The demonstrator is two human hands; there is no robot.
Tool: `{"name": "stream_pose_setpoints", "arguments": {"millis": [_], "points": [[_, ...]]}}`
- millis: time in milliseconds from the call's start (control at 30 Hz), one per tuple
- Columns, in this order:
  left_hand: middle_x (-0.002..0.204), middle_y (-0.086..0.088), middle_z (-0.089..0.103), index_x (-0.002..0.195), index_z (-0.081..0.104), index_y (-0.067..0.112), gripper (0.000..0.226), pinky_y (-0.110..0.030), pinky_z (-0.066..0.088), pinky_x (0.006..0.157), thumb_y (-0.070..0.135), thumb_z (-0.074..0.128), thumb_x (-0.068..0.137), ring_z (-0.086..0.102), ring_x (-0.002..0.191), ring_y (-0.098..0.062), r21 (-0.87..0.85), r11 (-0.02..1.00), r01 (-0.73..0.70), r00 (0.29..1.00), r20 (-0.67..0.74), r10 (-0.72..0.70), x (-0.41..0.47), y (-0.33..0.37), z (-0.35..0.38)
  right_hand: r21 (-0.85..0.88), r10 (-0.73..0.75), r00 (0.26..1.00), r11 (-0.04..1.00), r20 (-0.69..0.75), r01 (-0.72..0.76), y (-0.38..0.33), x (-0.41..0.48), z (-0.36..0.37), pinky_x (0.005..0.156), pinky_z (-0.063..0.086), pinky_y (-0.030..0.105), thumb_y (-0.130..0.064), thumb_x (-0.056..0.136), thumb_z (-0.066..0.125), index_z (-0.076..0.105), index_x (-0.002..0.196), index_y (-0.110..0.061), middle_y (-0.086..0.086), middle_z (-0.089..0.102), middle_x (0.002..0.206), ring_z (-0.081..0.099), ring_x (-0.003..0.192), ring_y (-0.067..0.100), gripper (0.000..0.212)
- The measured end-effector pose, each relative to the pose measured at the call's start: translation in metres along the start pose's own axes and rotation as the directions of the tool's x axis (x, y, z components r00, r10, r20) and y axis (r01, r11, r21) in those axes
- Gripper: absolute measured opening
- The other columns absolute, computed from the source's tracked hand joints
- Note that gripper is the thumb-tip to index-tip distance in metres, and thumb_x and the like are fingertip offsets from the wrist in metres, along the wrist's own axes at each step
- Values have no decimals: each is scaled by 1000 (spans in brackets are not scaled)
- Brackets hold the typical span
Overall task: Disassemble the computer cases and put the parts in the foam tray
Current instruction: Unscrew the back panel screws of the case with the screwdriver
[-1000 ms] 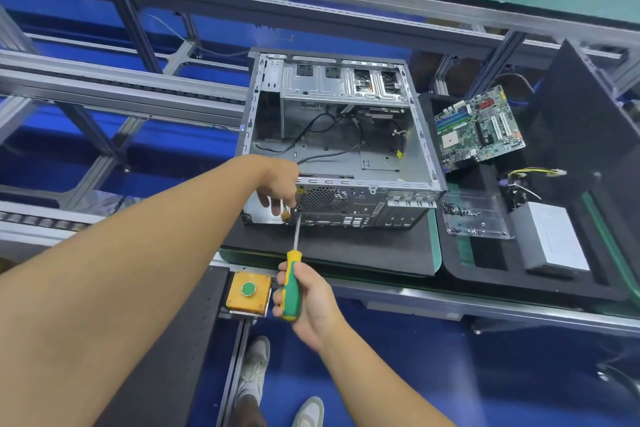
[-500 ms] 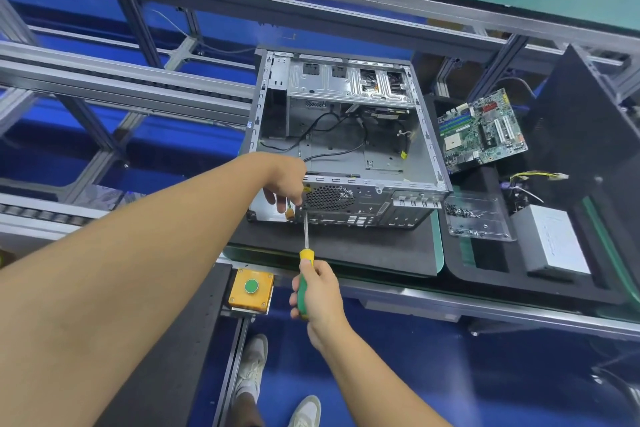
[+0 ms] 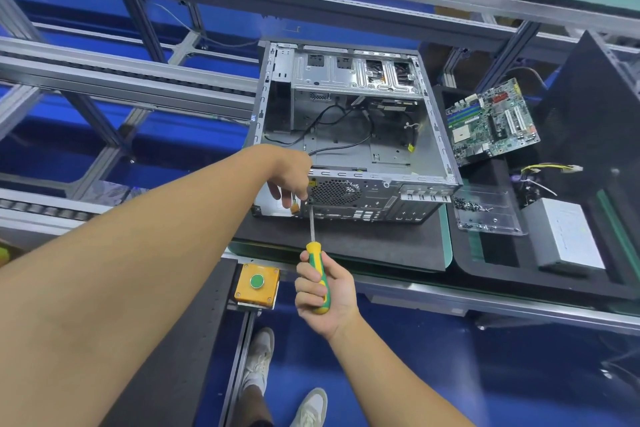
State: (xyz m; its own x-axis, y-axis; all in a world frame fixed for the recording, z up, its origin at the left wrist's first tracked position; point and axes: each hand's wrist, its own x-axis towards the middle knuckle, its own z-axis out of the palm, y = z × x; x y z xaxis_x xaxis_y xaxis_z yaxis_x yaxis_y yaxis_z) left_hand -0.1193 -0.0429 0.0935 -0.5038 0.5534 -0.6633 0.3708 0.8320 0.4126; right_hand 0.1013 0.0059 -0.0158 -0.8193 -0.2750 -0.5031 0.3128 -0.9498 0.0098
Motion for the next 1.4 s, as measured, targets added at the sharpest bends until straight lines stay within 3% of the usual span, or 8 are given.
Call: {"name": "stream_pose_setpoints", "arguments": {"millis": [267, 400, 567, 800, 933, 1233, 1333, 1400], "points": [[85, -14, 70, 106, 57, -7, 23, -23, 51, 47, 11, 63, 93, 75, 66, -19, -10, 1000, 7, 1000, -2, -7, -3, 0, 0, -385, -216, 962, 913, -169, 138, 5, 5, 1, 46, 40, 26, -26, 102, 47, 56, 101, -8, 4, 52, 69, 46, 51, 15, 20], [73, -9, 70, 100, 57, -5, 18, -22, 50, 45, 11, 64, 93, 74, 62, -18, -11, 1000, 4, 1000, -11, -4, 0, -1, 0, -633, -417, 879, 751, -233, 188, 9, 2, 8, 49, 47, 29, -20, 102, 56, 50, 92, -11, 7, 56, 73, 53, 52, 20, 14], [58, -3, 70, 86, 59, -1, 14, -21, 50, 44, 11, 64, 92, 73, 60, -17, -6, 1000, 5, 1000, -25, -5, 4, -4, 1, -860, -603, 763, 494, -232, 129, 10, 2, 18, 45, 48, 27, -21, 99, 57, 49, 101, -12, 1, 56, 68, 55, 49, 16, 12], [65, -5, 71, 85, 61, -3, 14, -22, 50, 45, 10, 64, 92, 74, 63, -19, -16, 1000, -11, 999, -35, 10, 5, -4, 1, -697, -400, 886, 704, -235, 133, 11, 0, 25, 44, 42, 27, -27, 104, 53, 53, 97, -9, 3, 54, 69, 49, 50, 15, 20], [65, -5, 71, 86, 63, -4, 15, -22, 51, 45, 10, 65, 91, 74, 63, -19, -2, 1000, -19, 999, -45, 19, 8, -6, 2, -649, -379, 904, 741, -196, 170, 10, 2, 17, 46, 42, 26, -30, 104, 51, 58, 108, -7, 3, 53, 67, 49, 52, 15, 24], [73, -6, 71, 81, 61, 1, 14, -22, 51, 45, 10, 65, 91, 74, 62, -17, 14, 999, -52, 995, -86, 53, 7, -6, 2, -853, -603, 769, 499, -212, 155, 15, 12, 14, 40, 38, 23, -29, 101, 52, 61, 94, -6, -3, 57, 61, 47, 44, 14, 26], [56, 1, 69, 81, 60, 1, 14, -21, 50, 44, 10, 65, 92, 73, 58, -15, 21, 999, -49, 995, -87, 51, 5, -5, 3, -572, -376, 894, 800, -243, 181, 13, 12, 20, 36, 34, 23, -26, 101, 53, 63, 102, -7, 1, 55, 64, 43, 44, 14, 22], [73, -3, 72, 84, 60, 1, 13, -22, 51, 45, 10, 64, 92, 73, 59, -16, 22, 998, -53, 995, -82, 54, 3, -4, 2, -429, -294, 942, 881, -163, 201, 11, 10, 16, 35, 31, 22, -28, 96, 56, 60, 108, -6, 2, 52, 67, 40, 44, 13, 26]]}}
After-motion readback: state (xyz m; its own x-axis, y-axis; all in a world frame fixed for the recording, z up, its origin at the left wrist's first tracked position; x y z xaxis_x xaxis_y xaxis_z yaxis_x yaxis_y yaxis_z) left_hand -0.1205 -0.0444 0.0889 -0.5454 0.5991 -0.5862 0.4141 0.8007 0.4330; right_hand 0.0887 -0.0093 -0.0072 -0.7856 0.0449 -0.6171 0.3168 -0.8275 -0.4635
